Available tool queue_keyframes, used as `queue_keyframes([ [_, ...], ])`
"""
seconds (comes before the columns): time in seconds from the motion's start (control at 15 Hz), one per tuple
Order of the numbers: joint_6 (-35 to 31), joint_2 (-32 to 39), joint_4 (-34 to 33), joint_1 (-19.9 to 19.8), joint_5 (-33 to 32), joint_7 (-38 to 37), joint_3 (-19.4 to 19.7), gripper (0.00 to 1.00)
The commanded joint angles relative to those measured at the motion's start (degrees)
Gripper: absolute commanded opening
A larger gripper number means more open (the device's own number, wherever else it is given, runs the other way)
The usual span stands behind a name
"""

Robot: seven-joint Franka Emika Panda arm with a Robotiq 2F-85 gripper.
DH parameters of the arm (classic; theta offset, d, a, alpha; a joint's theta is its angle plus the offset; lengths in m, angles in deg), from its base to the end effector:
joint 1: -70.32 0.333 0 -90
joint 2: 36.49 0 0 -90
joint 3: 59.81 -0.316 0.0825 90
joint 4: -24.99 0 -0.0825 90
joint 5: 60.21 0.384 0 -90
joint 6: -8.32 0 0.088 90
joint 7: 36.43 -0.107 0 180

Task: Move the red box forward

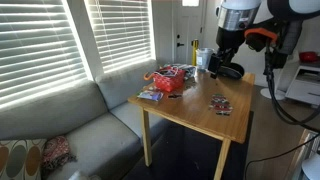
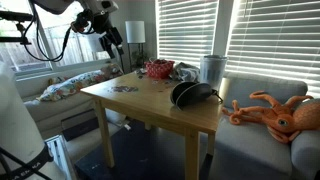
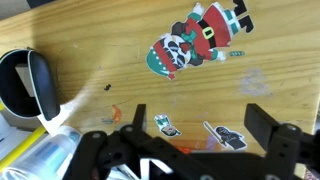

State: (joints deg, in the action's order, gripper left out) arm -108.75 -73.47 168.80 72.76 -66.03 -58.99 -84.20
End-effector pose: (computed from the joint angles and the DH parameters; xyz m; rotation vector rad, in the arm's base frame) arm 0.3386 0.1773 0.4930 2.8498 0.0767 0.3611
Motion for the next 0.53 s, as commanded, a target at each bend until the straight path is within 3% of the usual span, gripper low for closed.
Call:
queue_keyframes([
  [0.0,0.25,0.52,-0.15,1.73,-1.18,-0.98,1.45,1.0],
  [0.47,-0.8,1.79,-1.15,1.89,-1.1,-0.62,1.36,1.0],
])
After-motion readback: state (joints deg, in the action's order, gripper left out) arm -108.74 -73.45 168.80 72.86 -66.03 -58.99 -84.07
